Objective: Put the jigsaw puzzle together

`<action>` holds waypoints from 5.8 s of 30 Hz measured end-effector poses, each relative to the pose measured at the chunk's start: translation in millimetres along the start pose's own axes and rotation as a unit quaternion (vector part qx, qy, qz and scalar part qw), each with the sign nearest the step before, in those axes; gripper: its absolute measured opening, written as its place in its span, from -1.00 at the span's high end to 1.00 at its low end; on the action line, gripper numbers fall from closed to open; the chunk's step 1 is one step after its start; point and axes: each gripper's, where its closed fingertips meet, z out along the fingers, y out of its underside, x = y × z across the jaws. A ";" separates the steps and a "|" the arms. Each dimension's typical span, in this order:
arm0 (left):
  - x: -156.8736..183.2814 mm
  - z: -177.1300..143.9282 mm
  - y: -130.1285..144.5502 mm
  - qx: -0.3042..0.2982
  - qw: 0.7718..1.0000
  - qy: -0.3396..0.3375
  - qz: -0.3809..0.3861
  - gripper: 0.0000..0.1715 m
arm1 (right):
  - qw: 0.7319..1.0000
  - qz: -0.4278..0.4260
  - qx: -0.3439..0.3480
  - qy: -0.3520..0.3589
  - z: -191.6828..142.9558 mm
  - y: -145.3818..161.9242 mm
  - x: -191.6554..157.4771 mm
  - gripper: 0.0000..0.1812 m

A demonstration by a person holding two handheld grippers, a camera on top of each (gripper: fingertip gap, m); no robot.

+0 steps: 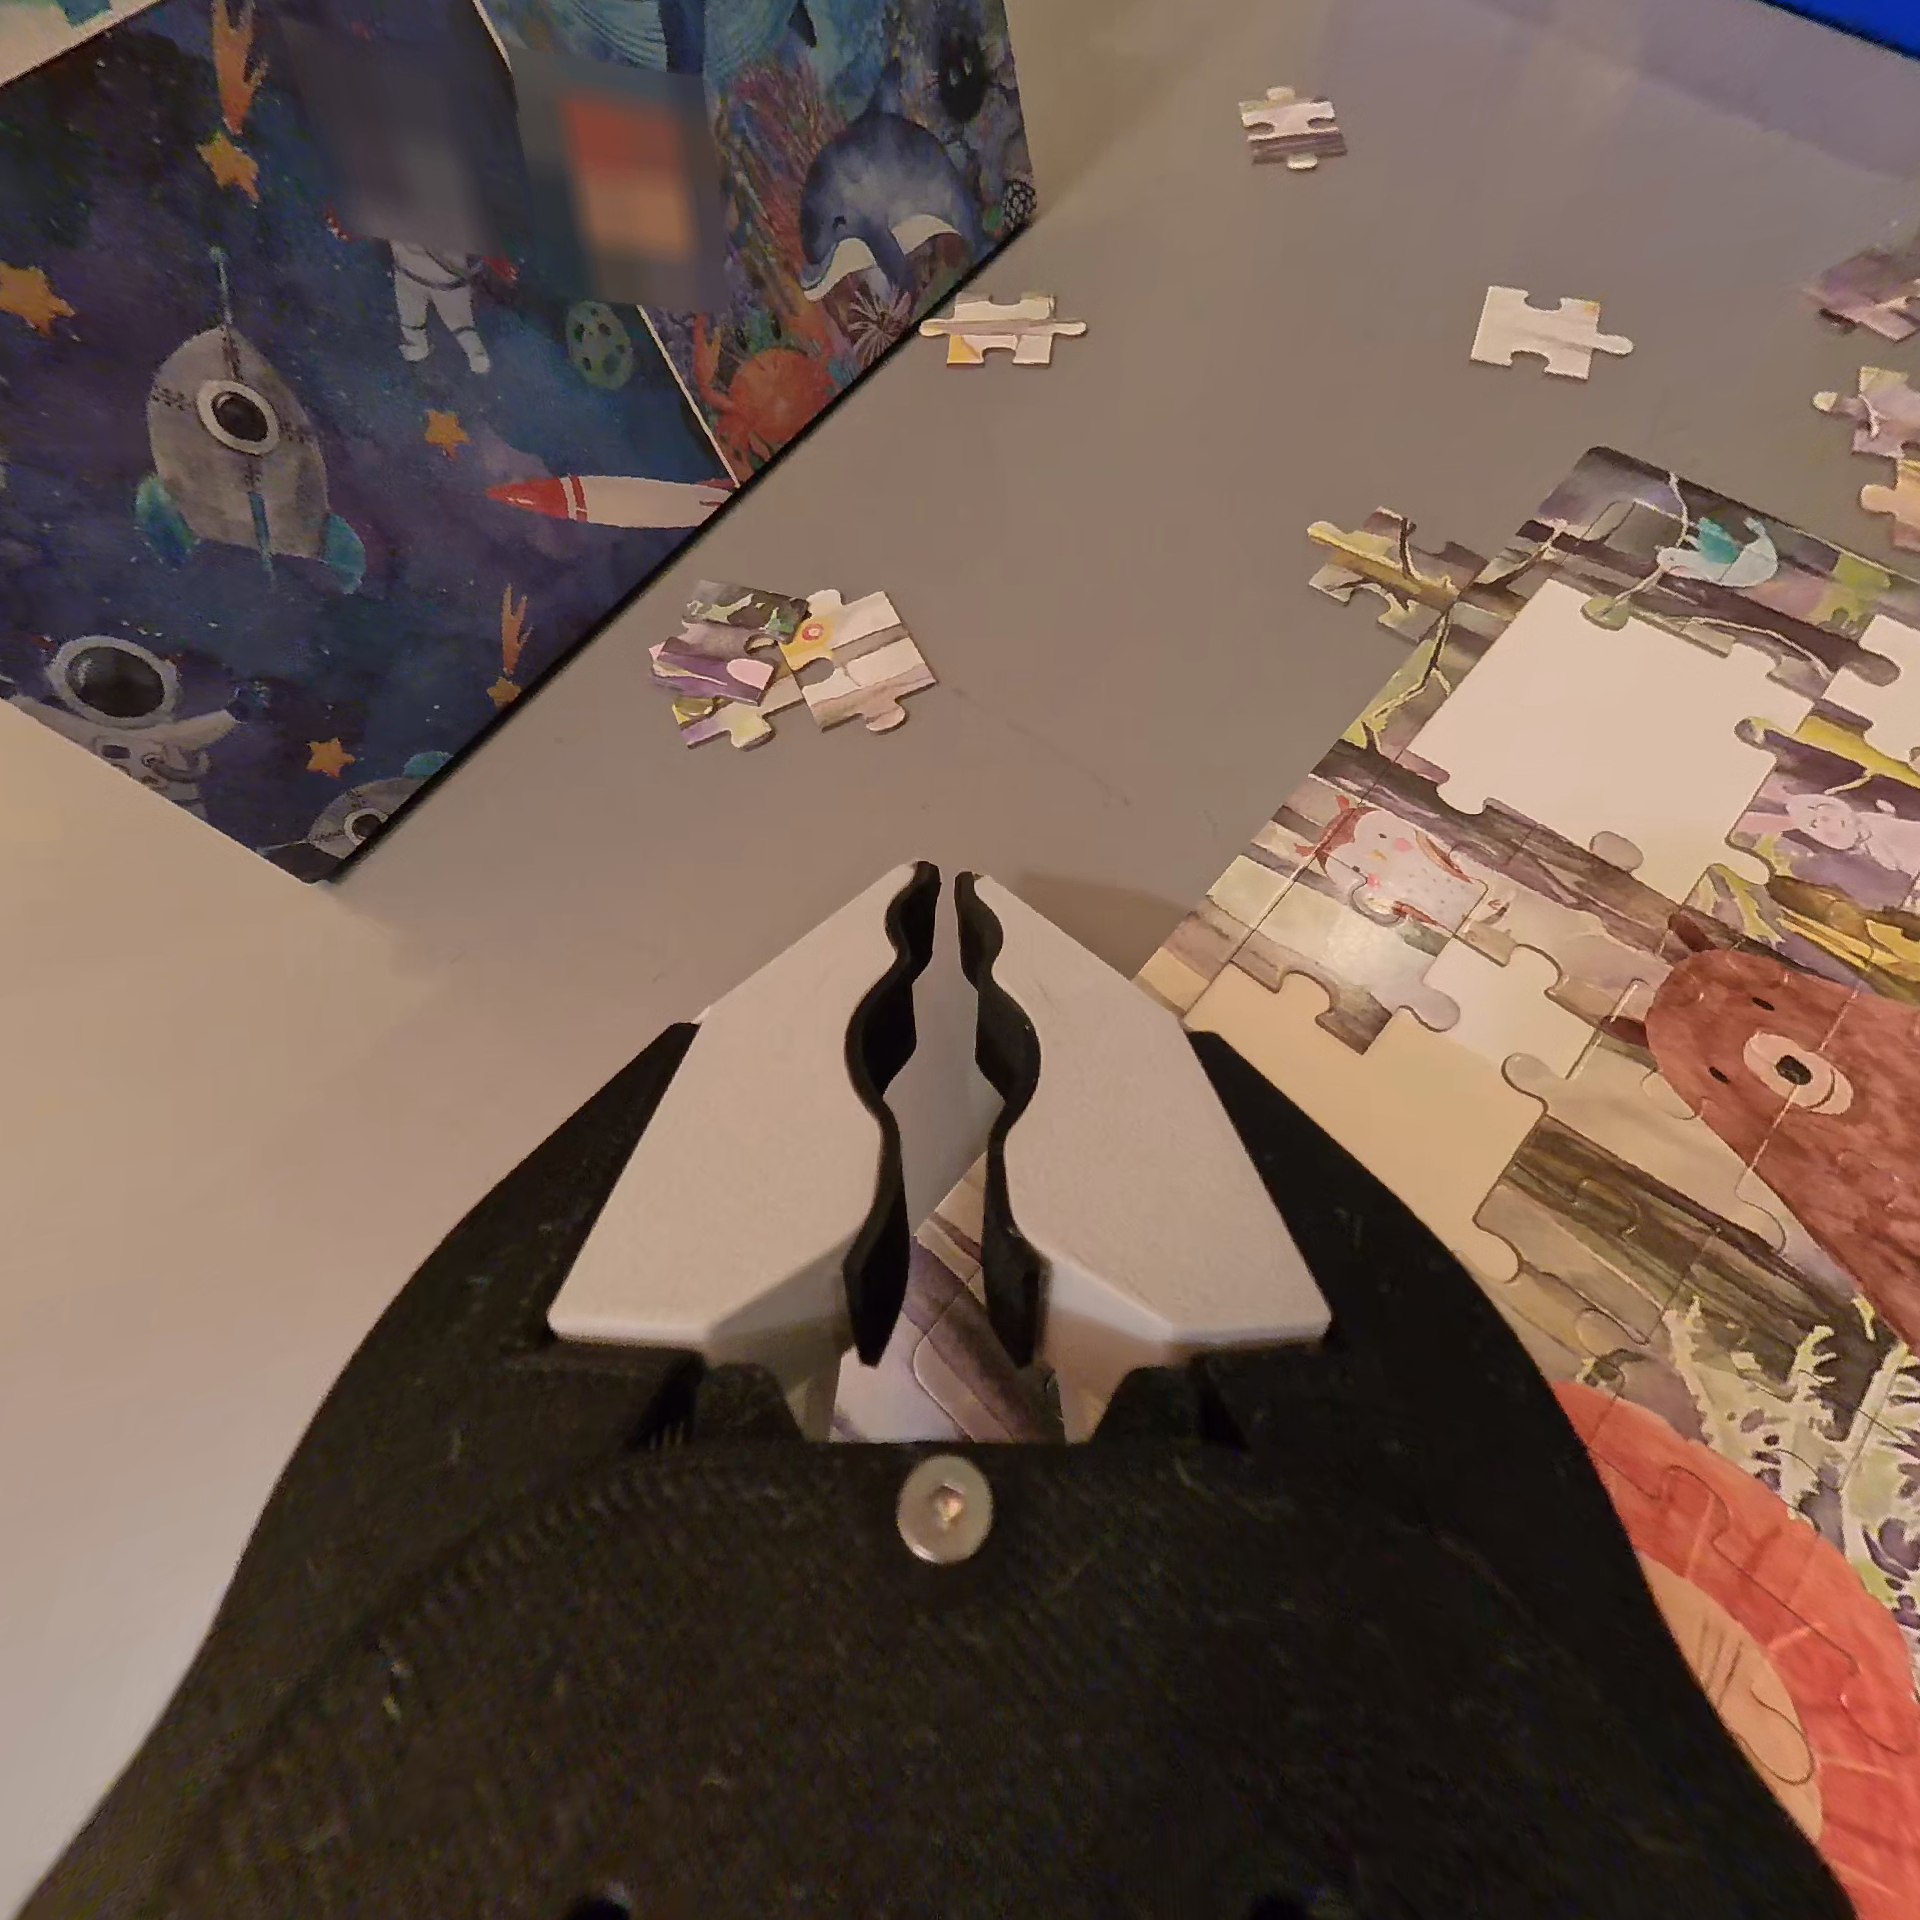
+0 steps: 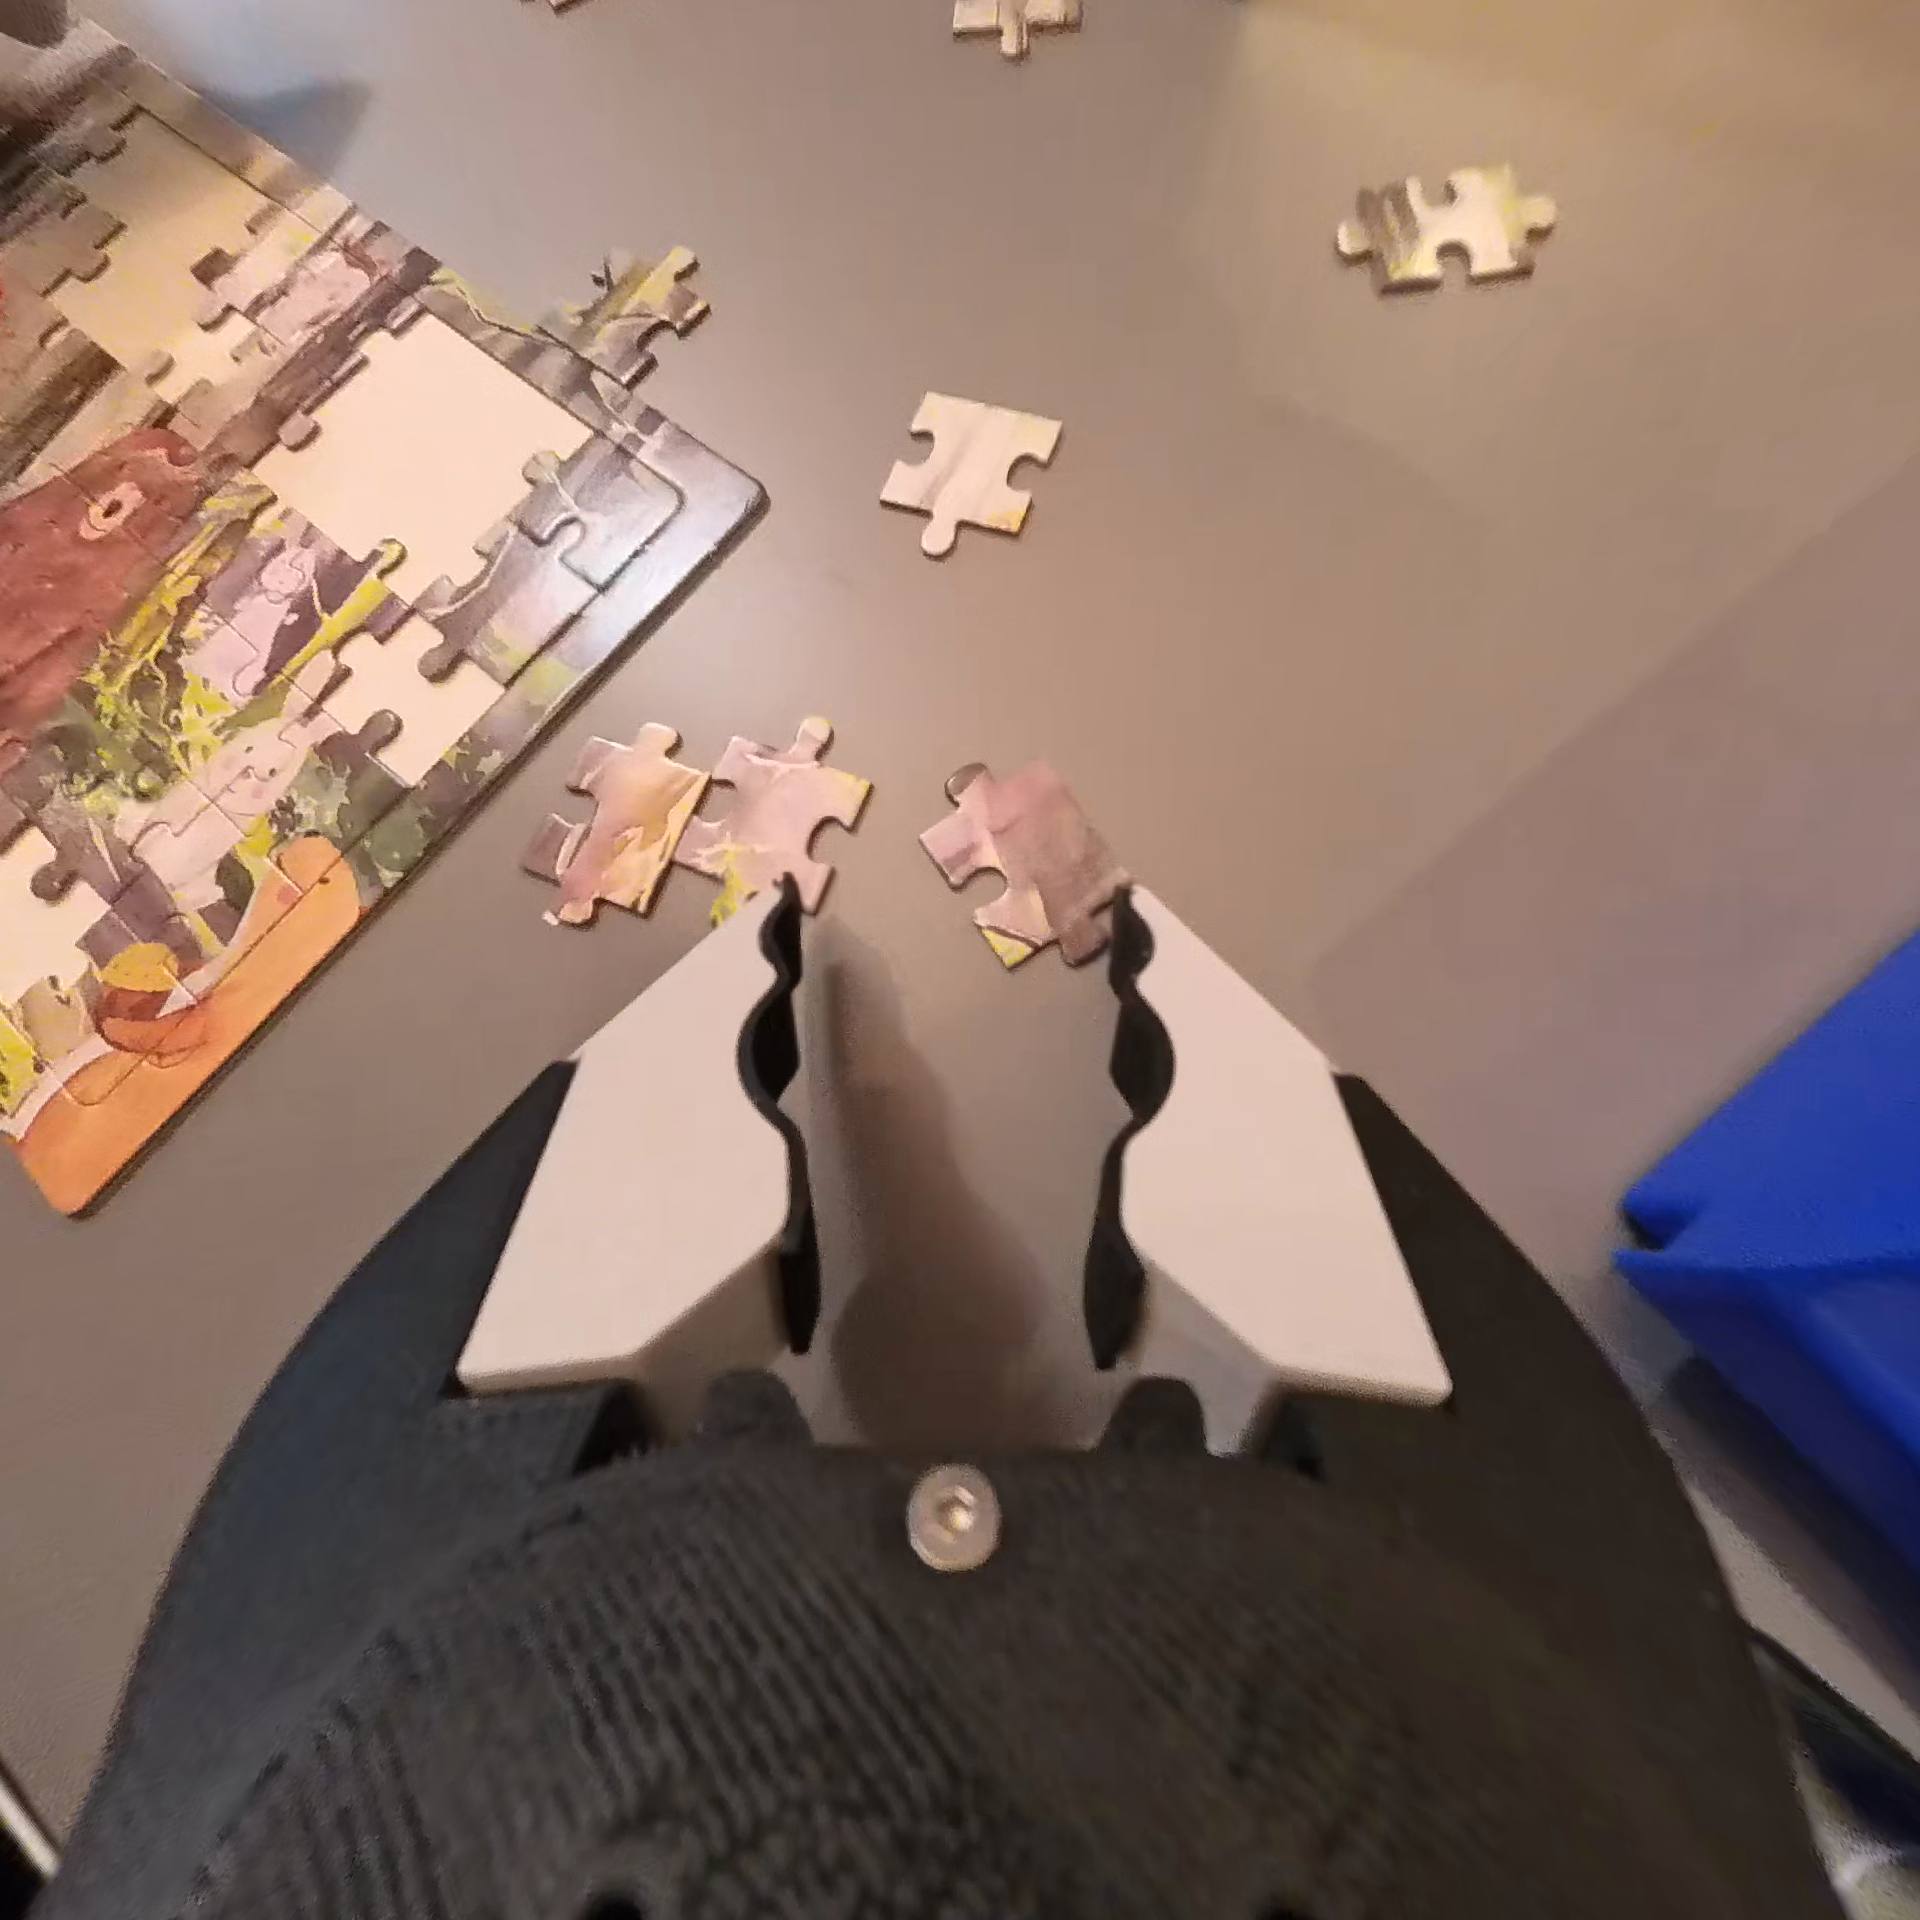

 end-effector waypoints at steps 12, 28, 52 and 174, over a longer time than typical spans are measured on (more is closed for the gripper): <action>-0.6 -1.8 -1.9 0.009 1.000 0.002 -0.004 0.99 | 0.989 0.017 0.009 -0.148 -13.1 2.3 -64.9 0.36; 0.2 0.0 -0.1 0.000 1.000 0.000 0.002 0.98 | 0.997 -0.023 0.048 -0.055 -6.7 -28.6 -13.3 0.38; -3.3 -1.3 -1.4 0.006 1.000 -0.011 -0.004 0.98 | 0.993 -0.043 0.101 -0.032 0.8 -45.9 -30.5 0.35; 5.2 -2.7 -3.2 0.013 0.999 -0.006 0.032 0.95 | 0.971 -0.188 -0.016 -0.150 -26.0 45.9 -86.0 0.45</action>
